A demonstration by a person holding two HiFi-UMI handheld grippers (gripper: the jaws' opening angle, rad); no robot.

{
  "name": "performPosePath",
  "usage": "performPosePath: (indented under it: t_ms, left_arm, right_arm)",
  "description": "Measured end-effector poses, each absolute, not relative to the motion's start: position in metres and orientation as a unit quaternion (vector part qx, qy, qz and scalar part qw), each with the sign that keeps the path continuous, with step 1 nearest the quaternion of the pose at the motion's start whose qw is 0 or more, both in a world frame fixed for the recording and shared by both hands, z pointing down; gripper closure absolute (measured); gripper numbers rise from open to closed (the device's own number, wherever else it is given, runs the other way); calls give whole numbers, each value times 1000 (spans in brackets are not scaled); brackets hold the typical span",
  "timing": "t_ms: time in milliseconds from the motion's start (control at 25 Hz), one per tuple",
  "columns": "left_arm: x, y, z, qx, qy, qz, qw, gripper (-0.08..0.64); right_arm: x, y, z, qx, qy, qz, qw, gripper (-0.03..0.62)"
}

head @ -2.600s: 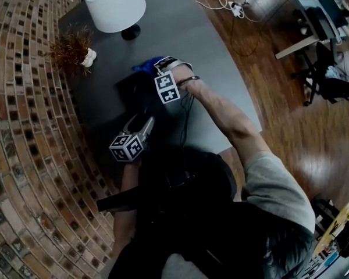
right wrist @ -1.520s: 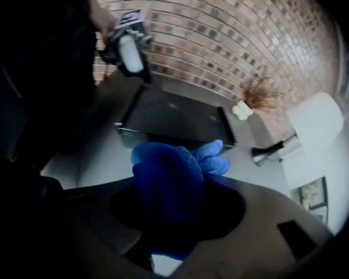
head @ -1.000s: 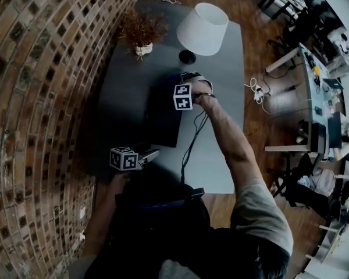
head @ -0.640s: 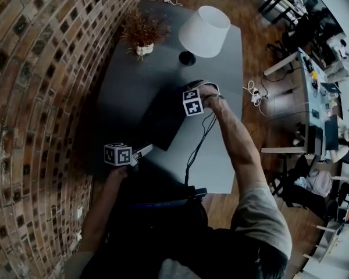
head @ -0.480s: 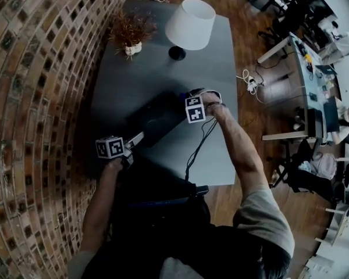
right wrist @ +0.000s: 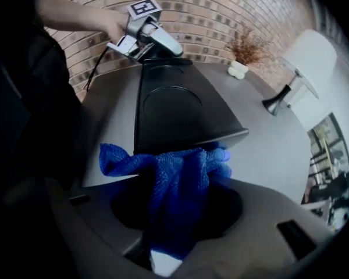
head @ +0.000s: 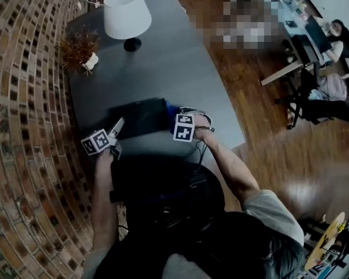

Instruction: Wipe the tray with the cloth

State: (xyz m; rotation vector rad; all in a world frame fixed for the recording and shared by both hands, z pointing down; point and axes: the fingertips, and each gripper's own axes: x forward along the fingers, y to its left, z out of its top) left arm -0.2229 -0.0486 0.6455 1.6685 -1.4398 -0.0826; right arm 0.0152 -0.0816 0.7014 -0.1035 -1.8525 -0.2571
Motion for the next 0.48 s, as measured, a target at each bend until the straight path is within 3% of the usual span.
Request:
performPosePath:
  t_ms: [120,240,320,480]
  left_arm:
    - [-206,-36,626,690,-600,-15,404,265]
    - [-177,-25,599,735,-588,15,337,268]
    - [-162,-22,604,756,-566,55,323,268]
    - [-154,-20,621,763,-552,112,317,283]
  right_arm:
    - [39,-114,698,52,-822,-41,566,423]
    - [44,-156,677,131,-860,-4,493,423]
    - [30,-181,662,140,-871,-53,468,423]
    - [-4,-183,666,49,-844,-200,496,423]
